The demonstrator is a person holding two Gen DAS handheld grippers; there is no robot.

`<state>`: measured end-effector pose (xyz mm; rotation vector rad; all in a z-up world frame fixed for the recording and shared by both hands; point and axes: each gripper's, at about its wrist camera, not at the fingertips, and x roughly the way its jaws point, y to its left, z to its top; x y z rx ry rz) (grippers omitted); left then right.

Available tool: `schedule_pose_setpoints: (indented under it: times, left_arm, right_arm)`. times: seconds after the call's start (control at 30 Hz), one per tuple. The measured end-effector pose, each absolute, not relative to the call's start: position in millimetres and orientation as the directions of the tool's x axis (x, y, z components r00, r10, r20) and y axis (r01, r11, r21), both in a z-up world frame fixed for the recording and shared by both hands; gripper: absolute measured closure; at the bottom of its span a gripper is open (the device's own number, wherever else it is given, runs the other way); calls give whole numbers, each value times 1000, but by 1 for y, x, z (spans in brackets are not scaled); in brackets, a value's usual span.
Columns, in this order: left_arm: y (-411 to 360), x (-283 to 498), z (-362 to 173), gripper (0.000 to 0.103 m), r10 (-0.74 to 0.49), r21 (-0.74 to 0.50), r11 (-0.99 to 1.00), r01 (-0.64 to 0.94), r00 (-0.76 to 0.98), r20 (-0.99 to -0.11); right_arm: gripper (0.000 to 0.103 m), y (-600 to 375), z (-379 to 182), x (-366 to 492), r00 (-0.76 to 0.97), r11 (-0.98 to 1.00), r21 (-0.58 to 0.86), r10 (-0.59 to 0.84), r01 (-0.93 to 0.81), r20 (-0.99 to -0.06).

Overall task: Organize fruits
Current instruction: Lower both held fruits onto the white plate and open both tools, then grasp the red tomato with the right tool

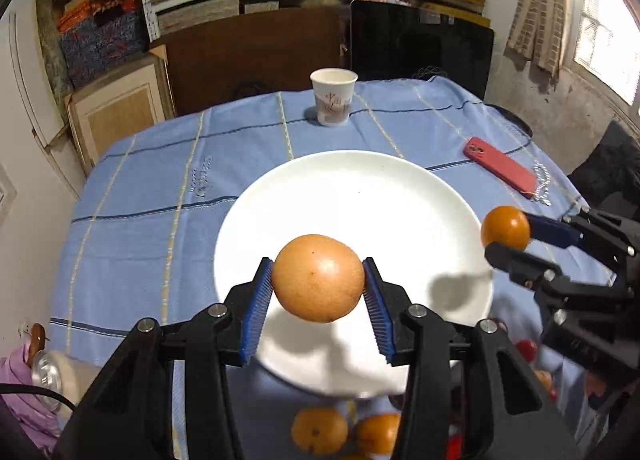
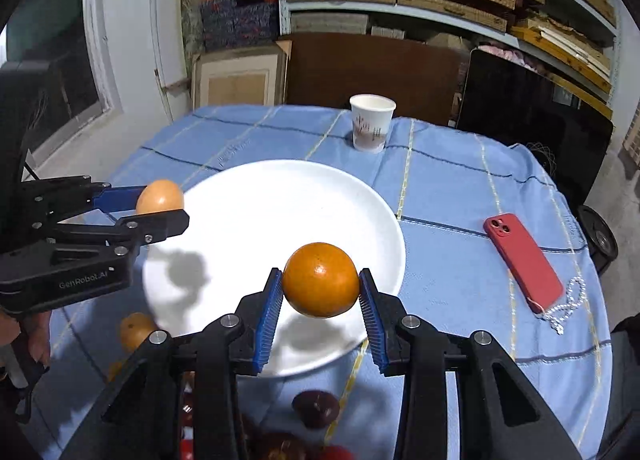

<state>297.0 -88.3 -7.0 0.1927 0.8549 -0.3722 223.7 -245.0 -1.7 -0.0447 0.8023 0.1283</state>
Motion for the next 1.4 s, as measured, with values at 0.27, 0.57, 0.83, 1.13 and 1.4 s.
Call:
schedule_pose_setpoints:
  times: [0.27,0.57,0.83,1.13,1.4]
  left_arm:
    - [-96,330,-36,42,-222,11,923,386,555,-802]
    - [-61,278,20,9,-163,45,958,282,670,-724]
    - [-22,150,38,4,-265,-6,933,360,673,-690]
    - [10,82,-11,4,-293,-78,934,350,621,-727]
    - [13,67,-20,4,-269,-50,938,342,630,-729]
  right_arm:
    - [62,-249,-28,252,656,992,3,84,-124,-750]
    - [23,-245,15,191,753,987,-84,46,-134,-657]
    - [23,-252,21,64,750,986,-68,71,-153,-657]
    - [26,-260,-48,17,672,995,-16,53,-97,-739]
    - [33,-249,-58,31,660,993,-62,20,-101,-751]
